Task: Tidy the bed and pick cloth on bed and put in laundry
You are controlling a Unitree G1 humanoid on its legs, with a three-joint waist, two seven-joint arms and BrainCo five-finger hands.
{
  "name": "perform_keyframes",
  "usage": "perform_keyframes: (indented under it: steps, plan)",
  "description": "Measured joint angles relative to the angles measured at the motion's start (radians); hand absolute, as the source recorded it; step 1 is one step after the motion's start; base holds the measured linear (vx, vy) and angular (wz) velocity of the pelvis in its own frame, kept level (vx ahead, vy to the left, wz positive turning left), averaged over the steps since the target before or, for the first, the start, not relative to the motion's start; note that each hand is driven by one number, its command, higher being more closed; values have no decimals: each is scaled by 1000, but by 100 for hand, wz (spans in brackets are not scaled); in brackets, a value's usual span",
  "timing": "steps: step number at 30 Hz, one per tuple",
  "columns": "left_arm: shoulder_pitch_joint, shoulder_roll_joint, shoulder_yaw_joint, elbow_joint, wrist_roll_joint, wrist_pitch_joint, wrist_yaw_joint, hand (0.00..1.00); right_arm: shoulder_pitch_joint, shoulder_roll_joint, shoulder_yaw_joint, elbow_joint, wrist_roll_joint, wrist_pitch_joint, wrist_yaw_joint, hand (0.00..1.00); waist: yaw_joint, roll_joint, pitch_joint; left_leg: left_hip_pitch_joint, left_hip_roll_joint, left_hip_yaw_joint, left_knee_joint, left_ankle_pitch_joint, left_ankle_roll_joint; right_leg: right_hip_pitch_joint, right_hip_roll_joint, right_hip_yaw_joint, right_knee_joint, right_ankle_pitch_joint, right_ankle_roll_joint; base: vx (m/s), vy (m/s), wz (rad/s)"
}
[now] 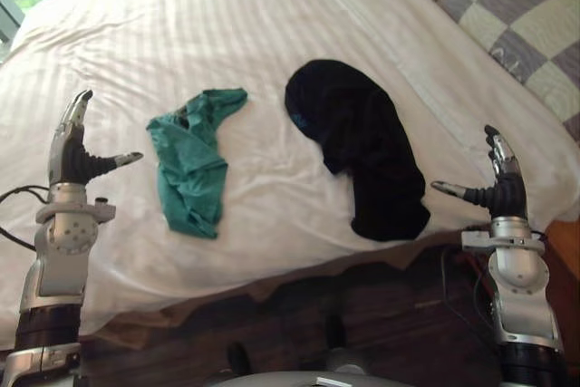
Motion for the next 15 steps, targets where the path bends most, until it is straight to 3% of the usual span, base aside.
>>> perform_keyframes:
  steps: [6, 9, 12, 15]
  plan:
    - [-165, 29, -19, 101, 2, 50, 5, 0, -78, 5, 1, 3, 1, 0, -7, 0, -20, -3, 43, -111, 5, 24, 0, 36, 3, -115, 10, 29, -27, 59, -10, -98, -23, -13]
    - [-256, 34, -28, 164, 20, 74, 9, 0, -94, 10, 0, 3, 2, 0, -12, 0, -20, -4, 89, -138, 9, 20, 0, 51, 4, -132, 14, 26, -42, 79, -13, -49, -11, 4]
    - [-311, 46, -33, 198, 20, 85, 19, 0, -106, 21, -1, 2, 5, -1, -22, 0, -20, -7, 98, -188, 12, 16, 0, 66, 3, -180, 17, 25, -45, 91, -15, -40, -8, 5]
    - [-367, 71, -57, 242, 42, 109, 22, 0, -122, 58, -2, 1, 10, -1, -47, 0, -19, -21, 125, -206, 15, 18, 5, 77, 1, -198, 22, 29, -45, 102, -20, 0, 0, 0]
